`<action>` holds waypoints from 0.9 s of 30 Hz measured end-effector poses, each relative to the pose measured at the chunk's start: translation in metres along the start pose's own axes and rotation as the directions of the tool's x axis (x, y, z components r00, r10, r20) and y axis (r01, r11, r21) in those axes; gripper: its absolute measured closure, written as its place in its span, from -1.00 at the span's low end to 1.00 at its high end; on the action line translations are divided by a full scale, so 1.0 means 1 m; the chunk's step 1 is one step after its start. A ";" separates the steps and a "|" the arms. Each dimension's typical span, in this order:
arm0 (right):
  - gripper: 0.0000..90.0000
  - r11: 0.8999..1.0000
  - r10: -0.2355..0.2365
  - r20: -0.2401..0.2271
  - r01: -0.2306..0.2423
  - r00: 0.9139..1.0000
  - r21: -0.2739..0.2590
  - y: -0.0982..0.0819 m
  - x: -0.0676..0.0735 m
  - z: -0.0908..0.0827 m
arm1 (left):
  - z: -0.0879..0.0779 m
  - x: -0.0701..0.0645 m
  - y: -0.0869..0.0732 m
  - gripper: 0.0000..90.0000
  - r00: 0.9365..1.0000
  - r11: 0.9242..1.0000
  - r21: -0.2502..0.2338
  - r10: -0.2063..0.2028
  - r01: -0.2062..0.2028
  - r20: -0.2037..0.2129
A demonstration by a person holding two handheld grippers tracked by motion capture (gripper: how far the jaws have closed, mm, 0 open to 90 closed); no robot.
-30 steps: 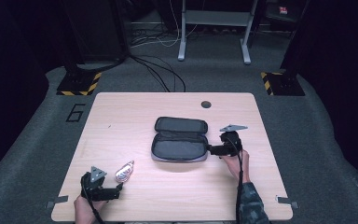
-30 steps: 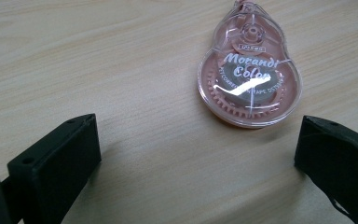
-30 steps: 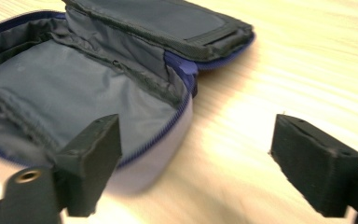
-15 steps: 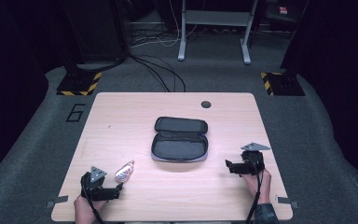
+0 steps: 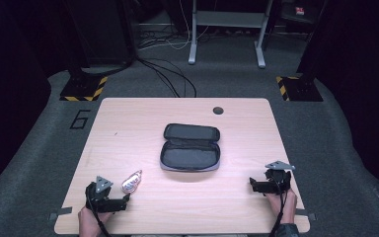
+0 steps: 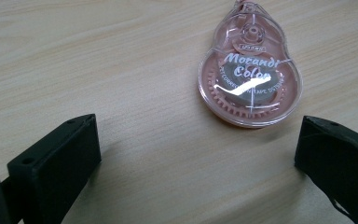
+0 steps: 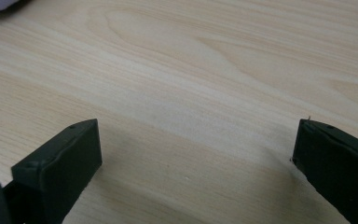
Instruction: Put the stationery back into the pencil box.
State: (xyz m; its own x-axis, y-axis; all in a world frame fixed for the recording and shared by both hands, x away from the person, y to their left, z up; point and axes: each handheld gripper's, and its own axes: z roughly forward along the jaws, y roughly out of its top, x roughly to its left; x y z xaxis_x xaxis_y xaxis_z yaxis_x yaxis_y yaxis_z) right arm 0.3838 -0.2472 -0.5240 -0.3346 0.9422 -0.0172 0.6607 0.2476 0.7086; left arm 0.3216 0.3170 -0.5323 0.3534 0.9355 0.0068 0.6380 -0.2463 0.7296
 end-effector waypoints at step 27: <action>-1.00 1.000 0.003 -0.009 -0.003 1.000 -0.016 -0.007 -0.003 0.000 | 0.015 -0.012 0.024 -0.65 0.988 0.997 -0.028 0.074 -0.070 0.137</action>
State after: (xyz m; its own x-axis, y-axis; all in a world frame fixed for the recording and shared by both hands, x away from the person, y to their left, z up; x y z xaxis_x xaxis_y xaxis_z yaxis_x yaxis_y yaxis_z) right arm 0.3800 -0.2523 -0.5292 -0.3386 0.9409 -0.0085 0.6511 0.2408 0.7198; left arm 0.3430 0.2962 -0.5245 0.4896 0.8713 -0.0332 0.5925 -0.3044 0.7459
